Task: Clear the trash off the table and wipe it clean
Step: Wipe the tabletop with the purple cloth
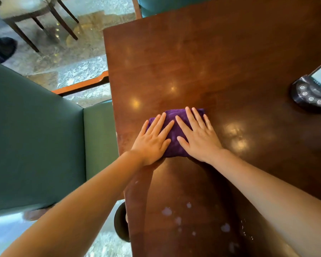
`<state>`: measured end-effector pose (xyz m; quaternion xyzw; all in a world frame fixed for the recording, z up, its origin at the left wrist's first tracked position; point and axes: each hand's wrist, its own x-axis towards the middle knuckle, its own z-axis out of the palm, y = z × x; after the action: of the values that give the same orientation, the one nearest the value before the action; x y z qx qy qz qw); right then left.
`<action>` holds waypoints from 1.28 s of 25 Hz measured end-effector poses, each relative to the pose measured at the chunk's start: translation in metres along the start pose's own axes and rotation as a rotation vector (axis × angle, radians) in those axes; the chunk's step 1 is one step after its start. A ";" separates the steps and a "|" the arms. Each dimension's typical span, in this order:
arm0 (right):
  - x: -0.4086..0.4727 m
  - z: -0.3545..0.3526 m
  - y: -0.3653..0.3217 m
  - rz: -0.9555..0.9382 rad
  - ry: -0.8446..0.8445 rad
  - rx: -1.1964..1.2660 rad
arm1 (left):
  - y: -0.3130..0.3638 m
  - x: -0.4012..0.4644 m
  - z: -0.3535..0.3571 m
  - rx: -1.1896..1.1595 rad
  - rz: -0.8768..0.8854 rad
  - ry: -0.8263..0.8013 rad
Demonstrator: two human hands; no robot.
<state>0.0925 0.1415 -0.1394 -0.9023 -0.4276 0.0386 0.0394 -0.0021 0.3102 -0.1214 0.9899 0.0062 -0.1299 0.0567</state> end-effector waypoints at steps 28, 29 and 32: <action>-0.113 -0.006 0.009 -0.022 -0.025 -0.027 | -0.035 -0.022 0.020 0.009 -0.017 0.227; -0.109 -0.009 0.027 0.050 -0.020 -0.017 | -0.034 -0.021 0.020 0.009 -0.019 0.221; -0.107 -0.012 0.068 0.283 0.005 0.013 | -0.029 -0.022 0.022 -0.001 -0.058 0.212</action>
<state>0.0788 0.0154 -0.1306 -0.9533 -0.2960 0.0442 0.0407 -0.0300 0.3364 -0.1402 0.9974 0.0411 -0.0260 0.0523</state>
